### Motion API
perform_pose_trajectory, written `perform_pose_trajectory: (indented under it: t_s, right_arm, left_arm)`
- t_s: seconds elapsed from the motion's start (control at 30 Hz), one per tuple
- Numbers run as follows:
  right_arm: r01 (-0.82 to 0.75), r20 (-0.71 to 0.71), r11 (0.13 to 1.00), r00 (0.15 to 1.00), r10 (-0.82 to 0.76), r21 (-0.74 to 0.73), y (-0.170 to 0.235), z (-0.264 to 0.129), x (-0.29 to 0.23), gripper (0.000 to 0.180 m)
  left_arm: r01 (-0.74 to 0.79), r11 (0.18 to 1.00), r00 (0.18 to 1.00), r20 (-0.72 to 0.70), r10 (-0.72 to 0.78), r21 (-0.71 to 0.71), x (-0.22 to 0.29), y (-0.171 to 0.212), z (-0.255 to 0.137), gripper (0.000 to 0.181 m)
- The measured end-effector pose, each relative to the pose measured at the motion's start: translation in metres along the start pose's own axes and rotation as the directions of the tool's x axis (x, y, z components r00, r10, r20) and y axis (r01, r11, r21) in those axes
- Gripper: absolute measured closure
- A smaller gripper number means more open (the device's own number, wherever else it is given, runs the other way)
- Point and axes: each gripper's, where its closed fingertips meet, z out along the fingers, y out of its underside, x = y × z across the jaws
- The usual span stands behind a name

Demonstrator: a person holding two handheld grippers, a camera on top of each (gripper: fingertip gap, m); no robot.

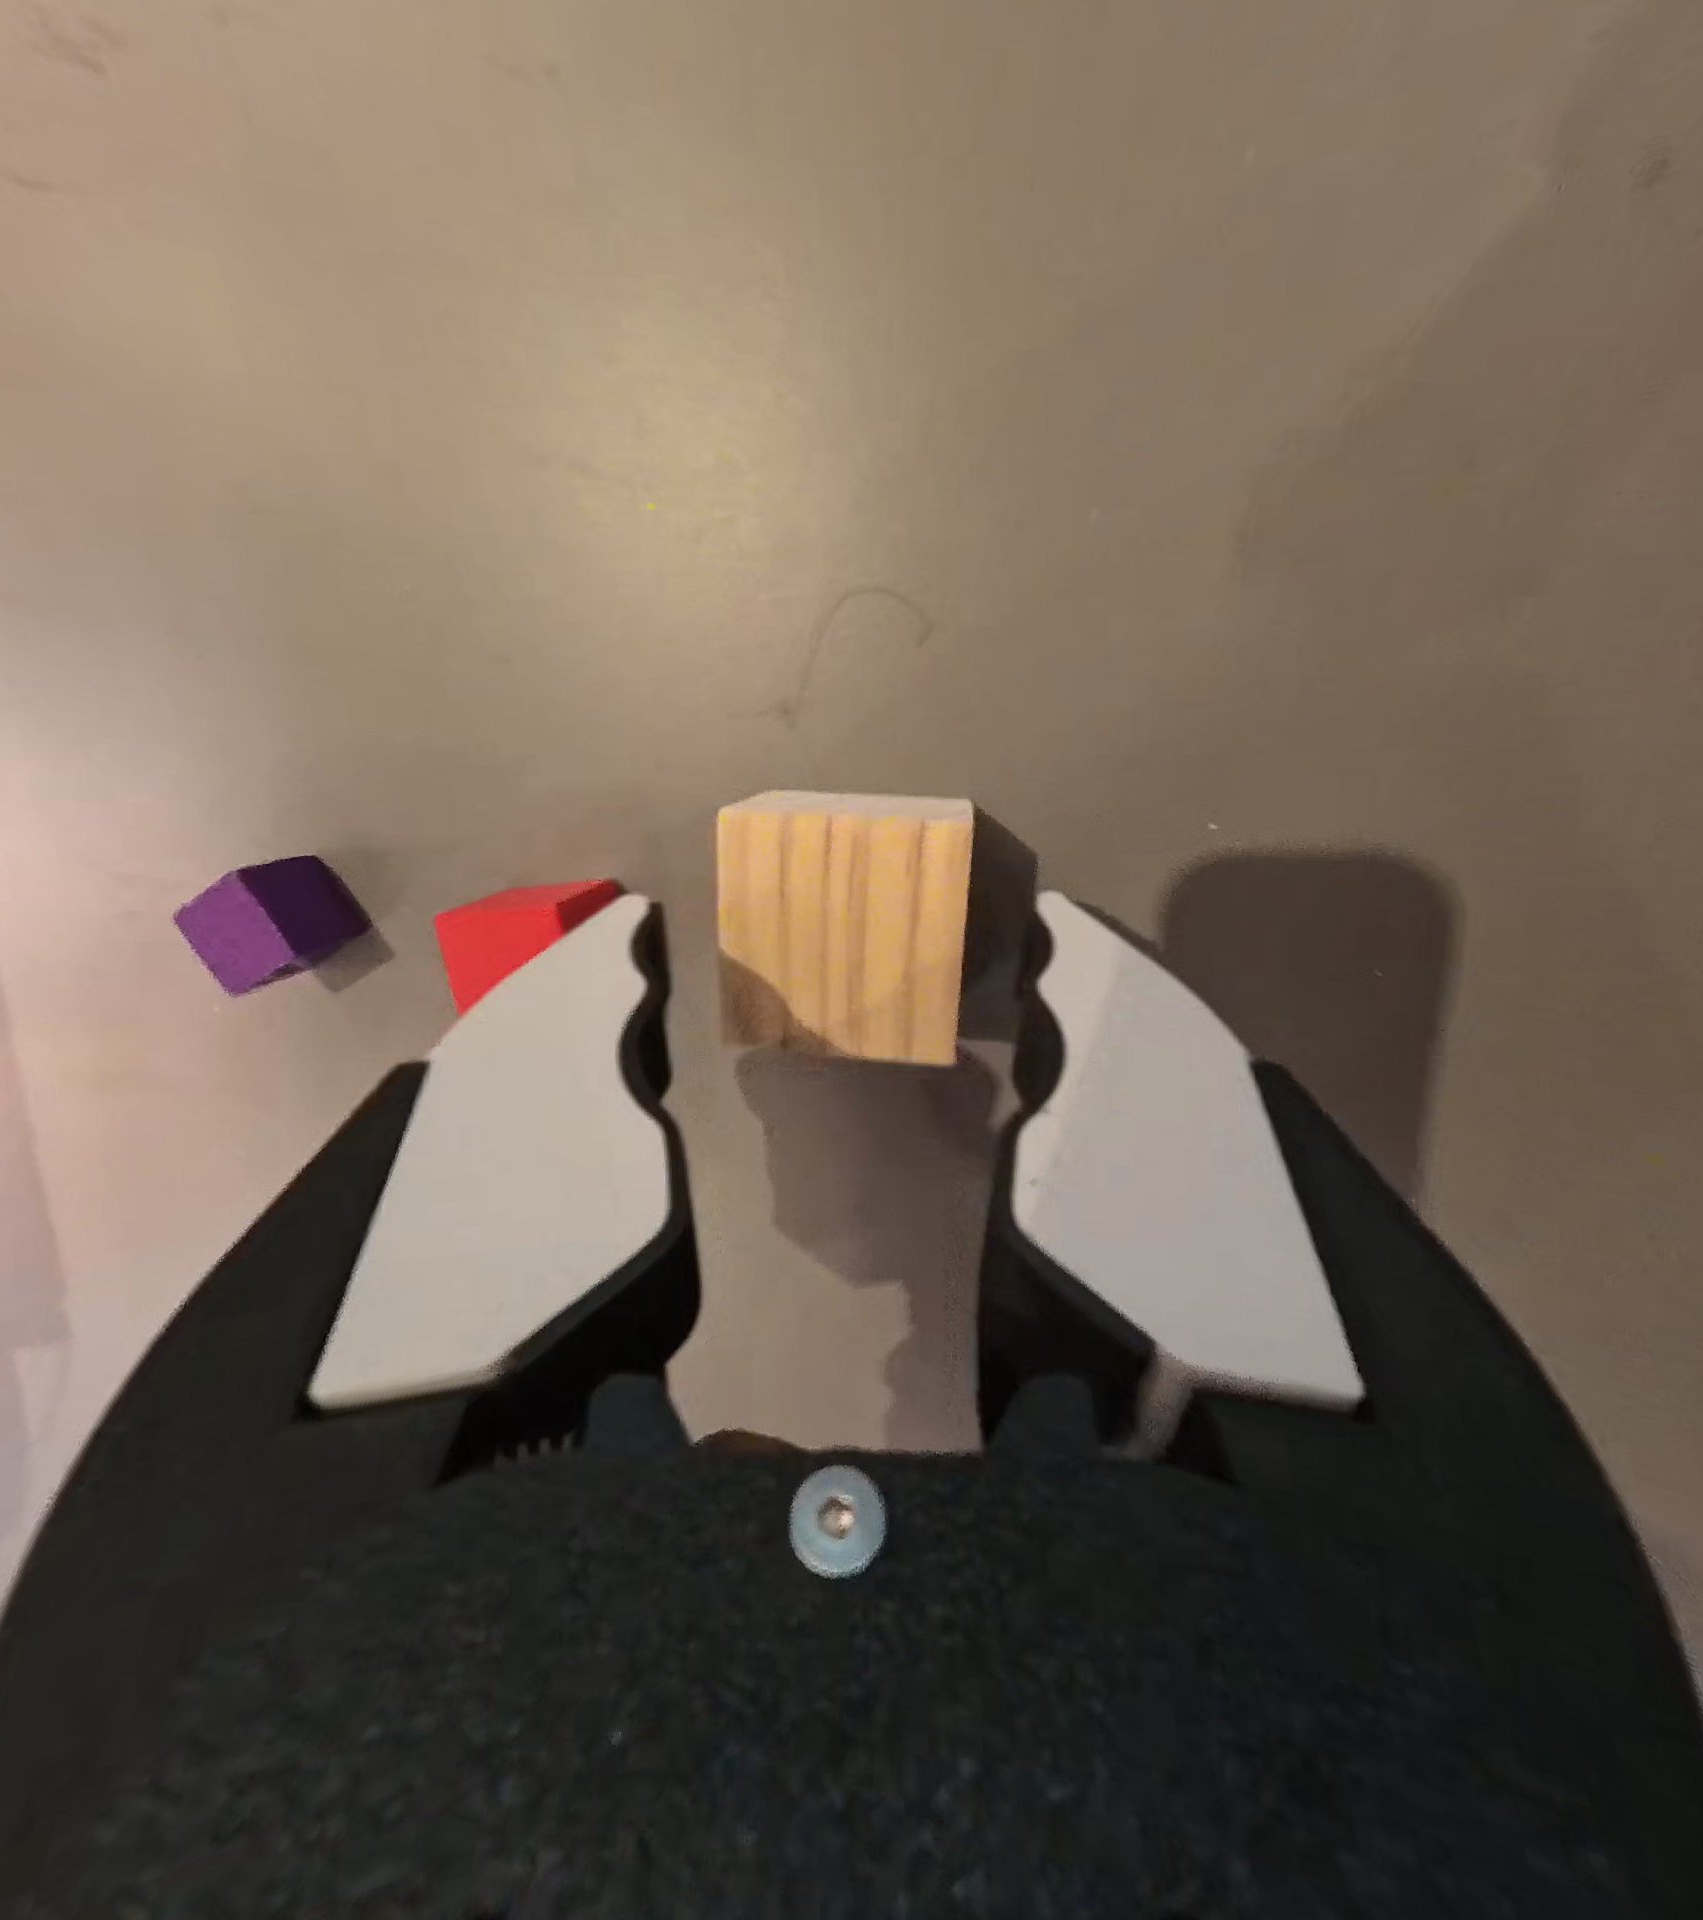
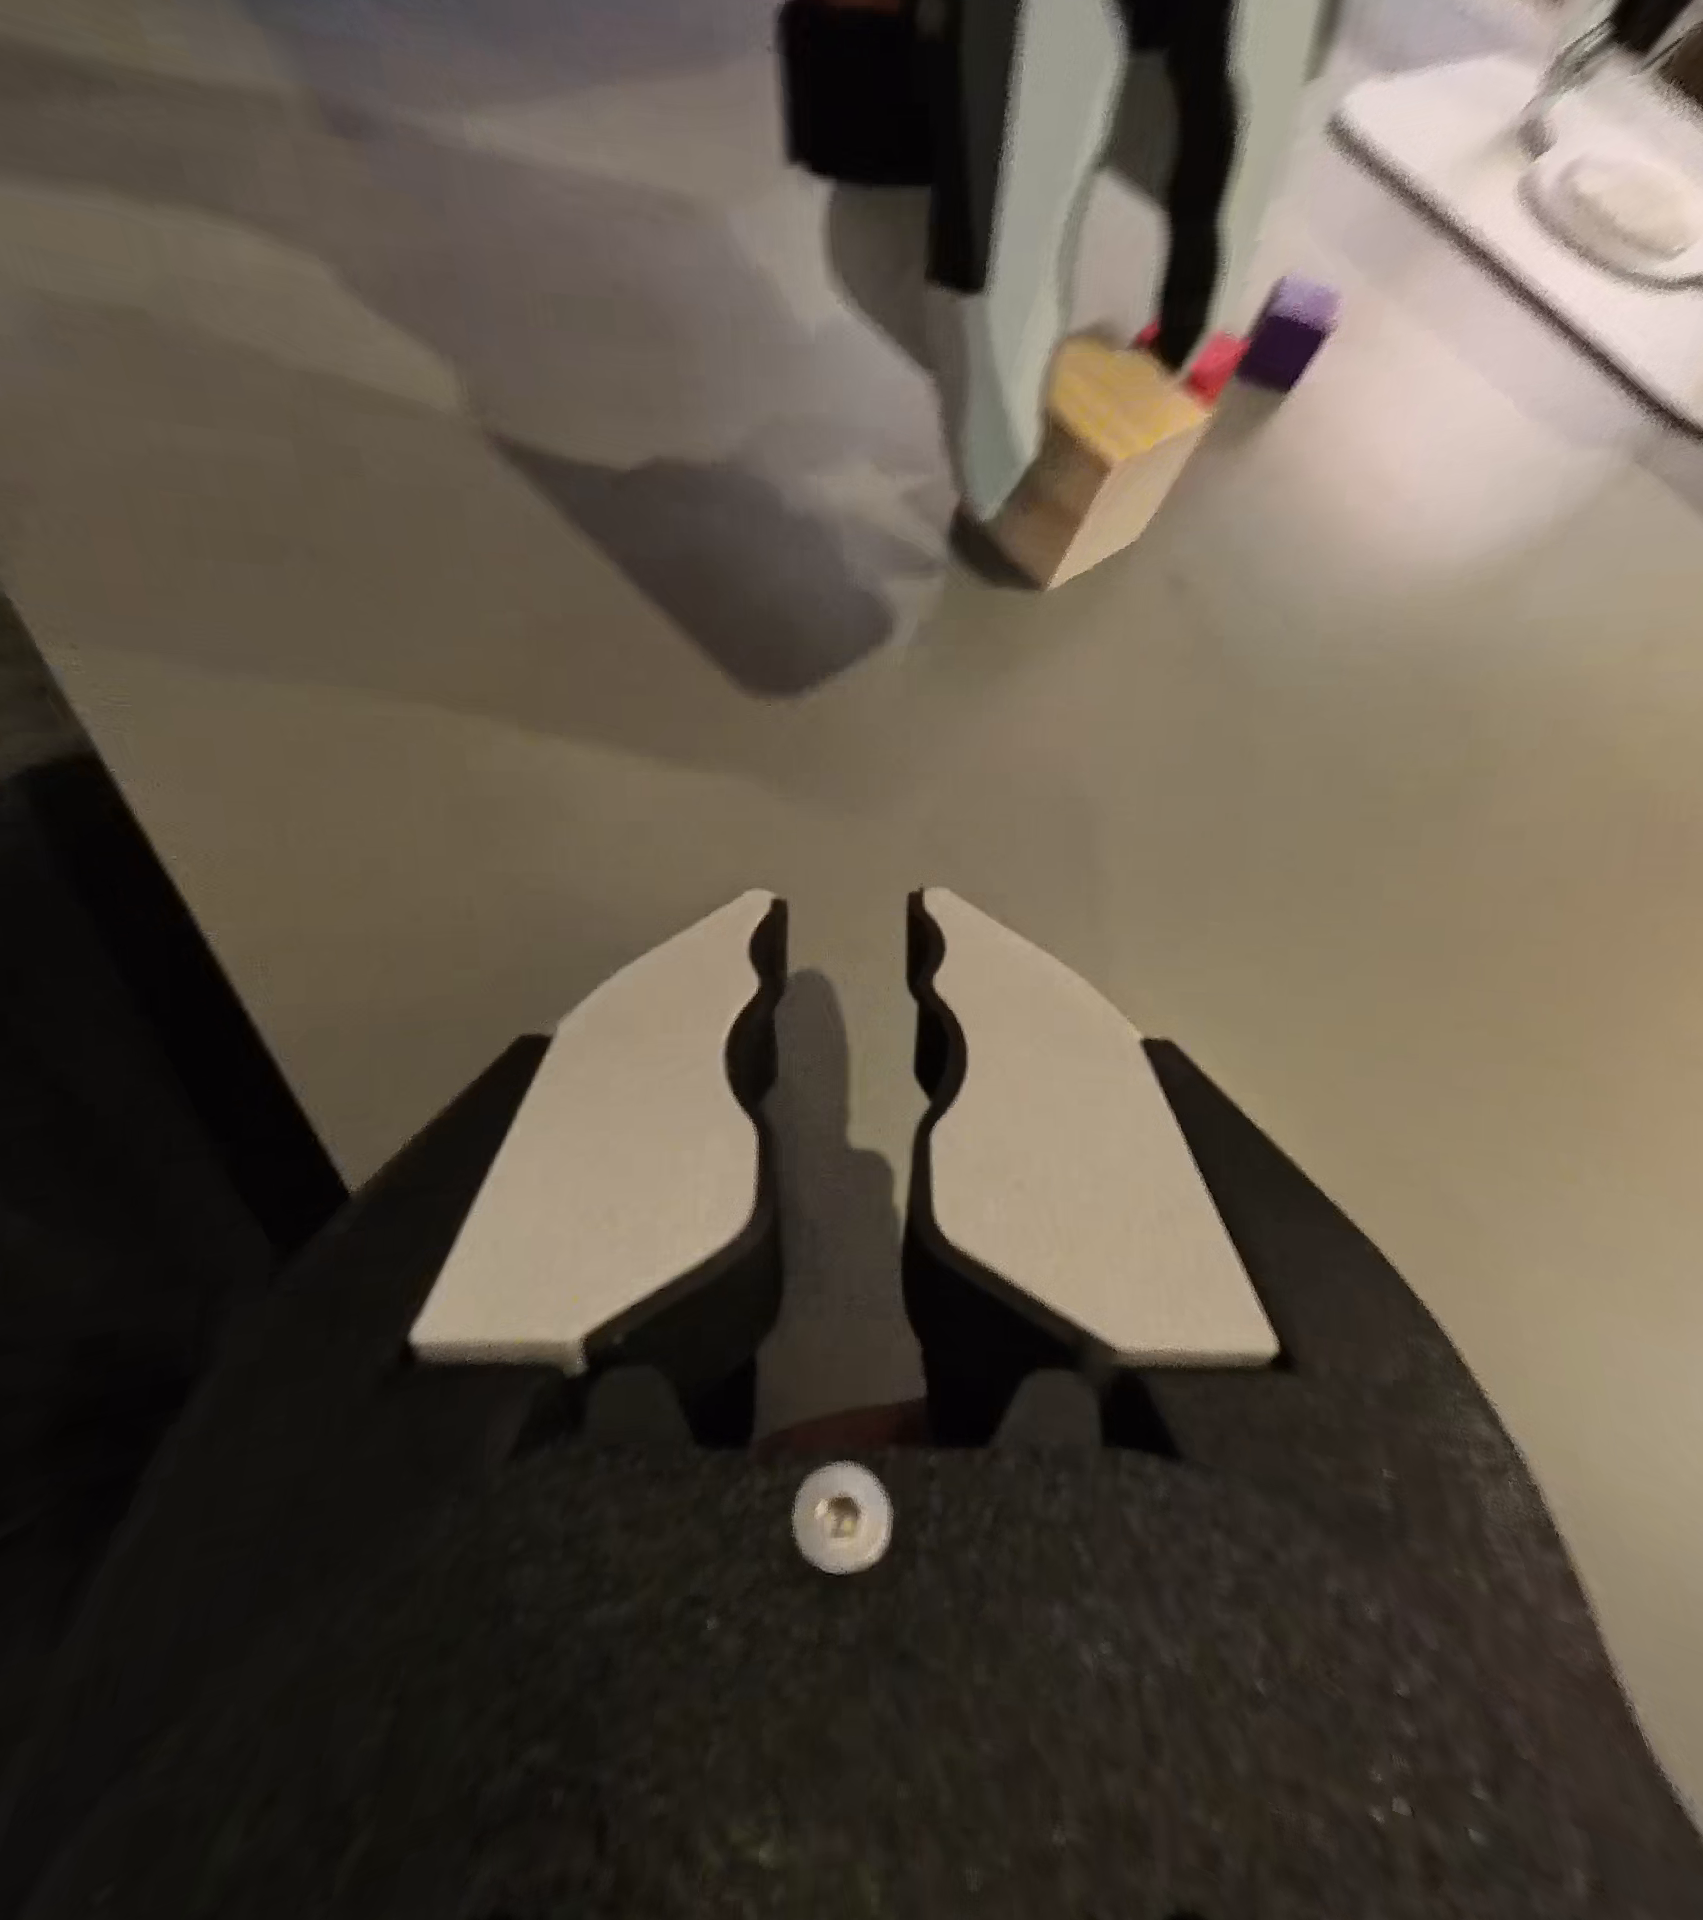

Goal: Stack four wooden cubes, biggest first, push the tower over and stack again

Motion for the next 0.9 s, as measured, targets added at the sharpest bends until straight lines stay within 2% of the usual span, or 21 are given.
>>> perform_pose_trajectory:
  t_s: [0.13,0.2,0.27,0.37,0.47,0.57,0.63,0.77,0.9]
  right_arm:
    - [-0.068,-0.07,0.988,0.995,0.078,0.137,-0.016,-0.01,0.017,0.153]
    - [-0.094,-0.086,0.977,0.99,0.112,0.191,-0.022,-0.013,0.023,0.15]
    - [-0.103,-0.106,0.964,0.986,0.132,0.246,-0.028,-0.018,0.027,0.15]
    - [-0.095,-0.117,0.958,0.985,0.13,0.271,-0.031,-0.02,0.028,0.15]
    - [-0.09,-0.113,0.961,0.986,0.124,0.263,-0.03,-0.018,0.027,0.15]
    - [-0.102,-0.094,0.961,0.987,0.13,0.256,-0.029,-0.017,0.026,0.15]
    - [-0.115,-0.083,0.961,0.987,0.14,0.252,-0.029,-0.016,0.026,0.15]
    - [-0.12,-0.076,0.959,0.987,0.144,0.258,-0.029,-0.017,0.027,0.15]
    - [-0.117,-0.073,0.958,0.987,0.14,0.261,-0.03,-0.018,0.026,0.15]
  left_arm:
    - [0.018,0.996,0.997,0.076,-0.025,0.091,-0.006,0.003,-0.046,0.113]
    - [0.068,0.98,0.982,0.163,-0.099,0.186,-0.022,0.01,-0.091,0.115]
    - [0.159,0.946,0.929,0.281,-0.24,0.284,-0.05,0.03,-0.145,0.116]
    - [0.339,0.84,0.716,0.463,-0.522,0.423,-0.105,0.098,-0.229,0.116]
    - [0.548,0.685,0.46,0.511,-0.726,0.479,-0.141,0.195,-0.27,0.114]
    - [0.737,0.495,0.28,0.458,-0.844,0.461,-0.156,0.275,-0.25,0.114]
    - [0.823,0.393,0.206,0.431,-0.879,0.409,-0.161,0.313,-0.22,0.114]
    - [0.902,0.198,0.036,0.391,-0.92,0.384,-0.178,0.368,-0.175,0.116]
    - [0.937,0.086,-0.052,0.377,-0.925,0.338,-0.195,0.403,-0.149,0.119]
